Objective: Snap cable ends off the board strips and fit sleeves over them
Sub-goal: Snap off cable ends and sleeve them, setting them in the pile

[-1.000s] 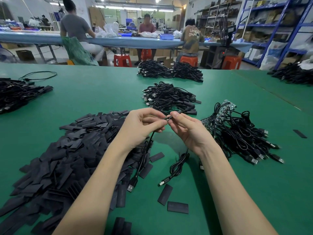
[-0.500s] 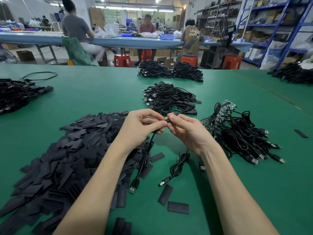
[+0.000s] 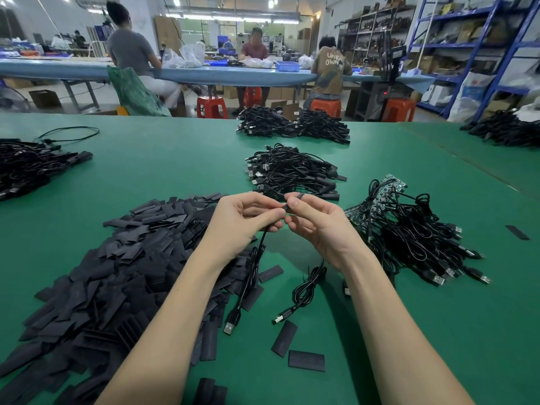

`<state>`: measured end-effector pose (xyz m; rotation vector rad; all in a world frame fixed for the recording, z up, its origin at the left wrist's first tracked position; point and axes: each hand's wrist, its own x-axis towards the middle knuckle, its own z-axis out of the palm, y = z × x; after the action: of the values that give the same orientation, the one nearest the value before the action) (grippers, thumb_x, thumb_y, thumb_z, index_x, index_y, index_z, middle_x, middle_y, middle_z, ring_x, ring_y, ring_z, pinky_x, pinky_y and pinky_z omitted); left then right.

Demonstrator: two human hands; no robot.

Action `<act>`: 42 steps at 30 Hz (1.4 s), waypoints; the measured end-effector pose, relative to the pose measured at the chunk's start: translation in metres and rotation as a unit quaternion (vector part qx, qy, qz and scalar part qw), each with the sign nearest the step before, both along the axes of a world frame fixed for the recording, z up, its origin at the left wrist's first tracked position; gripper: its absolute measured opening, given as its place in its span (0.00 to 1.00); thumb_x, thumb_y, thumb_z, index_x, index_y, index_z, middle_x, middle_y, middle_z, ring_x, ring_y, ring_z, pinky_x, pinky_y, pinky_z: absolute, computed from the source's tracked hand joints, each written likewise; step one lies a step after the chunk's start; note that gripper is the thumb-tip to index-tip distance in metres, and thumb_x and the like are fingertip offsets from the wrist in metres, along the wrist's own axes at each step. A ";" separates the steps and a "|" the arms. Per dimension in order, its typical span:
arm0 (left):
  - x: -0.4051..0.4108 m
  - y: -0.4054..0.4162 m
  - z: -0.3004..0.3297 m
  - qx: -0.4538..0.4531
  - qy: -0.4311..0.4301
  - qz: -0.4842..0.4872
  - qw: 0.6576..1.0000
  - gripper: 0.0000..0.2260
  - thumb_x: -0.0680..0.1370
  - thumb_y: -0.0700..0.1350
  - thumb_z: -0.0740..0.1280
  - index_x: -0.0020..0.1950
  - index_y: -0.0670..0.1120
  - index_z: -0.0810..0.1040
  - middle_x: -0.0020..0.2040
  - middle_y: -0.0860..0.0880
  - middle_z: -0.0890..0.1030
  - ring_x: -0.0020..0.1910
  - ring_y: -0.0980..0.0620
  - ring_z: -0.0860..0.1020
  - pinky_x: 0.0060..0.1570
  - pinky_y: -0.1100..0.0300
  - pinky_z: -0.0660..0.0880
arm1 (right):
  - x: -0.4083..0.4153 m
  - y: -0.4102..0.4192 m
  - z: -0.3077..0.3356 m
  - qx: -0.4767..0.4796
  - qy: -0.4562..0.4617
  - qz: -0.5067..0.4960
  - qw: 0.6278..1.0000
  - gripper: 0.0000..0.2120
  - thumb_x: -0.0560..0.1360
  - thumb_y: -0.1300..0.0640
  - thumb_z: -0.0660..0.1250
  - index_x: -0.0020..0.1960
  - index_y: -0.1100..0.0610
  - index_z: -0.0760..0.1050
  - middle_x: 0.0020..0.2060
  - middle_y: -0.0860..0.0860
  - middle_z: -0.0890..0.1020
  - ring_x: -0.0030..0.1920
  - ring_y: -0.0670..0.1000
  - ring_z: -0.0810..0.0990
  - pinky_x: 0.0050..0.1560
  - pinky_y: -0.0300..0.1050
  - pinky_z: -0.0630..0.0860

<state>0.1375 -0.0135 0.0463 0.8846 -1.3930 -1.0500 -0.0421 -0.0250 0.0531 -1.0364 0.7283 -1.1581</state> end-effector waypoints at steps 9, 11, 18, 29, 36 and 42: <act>-0.005 0.000 0.001 0.014 0.052 0.013 0.998 0.04 0.72 0.35 0.76 0.45 0.43 0.86 0.38 0.39 0.85 0.37 0.49 0.85 0.42 0.62 0.81 | 0.012 0.001 0.003 -0.079 -0.021 -0.104 0.991 0.09 0.75 0.66 0.74 0.54 0.58 0.84 0.44 0.57 0.86 0.44 0.51 0.85 0.48 0.41 0.81; -0.005 0.000 0.001 0.015 0.050 0.011 0.999 0.04 0.73 0.34 0.75 0.46 0.42 0.86 0.39 0.39 0.85 0.37 0.49 0.84 0.42 0.62 0.81 | 0.011 0.001 0.004 -0.051 -0.029 -0.107 0.993 0.10 0.74 0.65 0.74 0.54 0.57 0.85 0.44 0.53 0.87 0.43 0.48 0.84 0.45 0.38 0.80; -0.006 0.001 0.001 0.018 0.039 0.013 0.999 0.04 0.73 0.34 0.75 0.46 0.41 0.85 0.39 0.39 0.86 0.38 0.49 0.85 0.42 0.63 0.80 | 0.010 0.002 0.005 -0.026 -0.036 -0.099 0.994 0.10 0.74 0.64 0.75 0.54 0.56 0.85 0.47 0.52 0.87 0.44 0.47 0.84 0.44 0.37 0.80; -0.001 -0.004 0.003 0.141 -0.210 0.005 0.967 0.12 0.72 0.50 0.78 0.53 0.54 0.82 0.51 0.52 0.84 0.45 0.58 0.83 0.48 0.61 0.79 | -0.003 -0.001 0.010 0.035 -0.123 -0.185 0.974 0.11 0.73 0.64 0.75 0.54 0.58 0.84 0.50 0.55 0.86 0.44 0.49 0.81 0.42 0.36 0.80; -0.011 0.002 0.001 0.170 -0.248 -0.024 0.953 0.11 0.73 0.44 0.78 0.54 0.51 0.83 0.51 0.49 0.84 0.38 0.58 0.82 0.41 0.62 0.79 | -0.010 -0.003 0.010 0.057 -0.154 -0.230 0.959 0.11 0.73 0.64 0.75 0.55 0.59 0.83 0.46 0.54 0.87 0.37 0.47 0.82 0.41 0.34 0.80; -0.018 0.002 -0.002 0.166 -0.245 0.018 0.955 0.14 0.73 0.46 0.77 0.54 0.55 0.76 0.44 0.57 0.86 0.37 0.58 0.83 0.45 0.60 0.77 | -0.022 -0.010 0.003 0.038 -0.098 -0.239 0.965 0.15 0.76 0.58 0.74 0.61 0.57 0.78 0.47 0.55 0.86 0.41 0.51 0.85 0.42 0.39 0.82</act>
<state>0.1191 -0.0112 0.0438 1.4900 -1.6189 -1.0993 -0.0640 -0.0346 0.0557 -0.6835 0.8827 -1.6075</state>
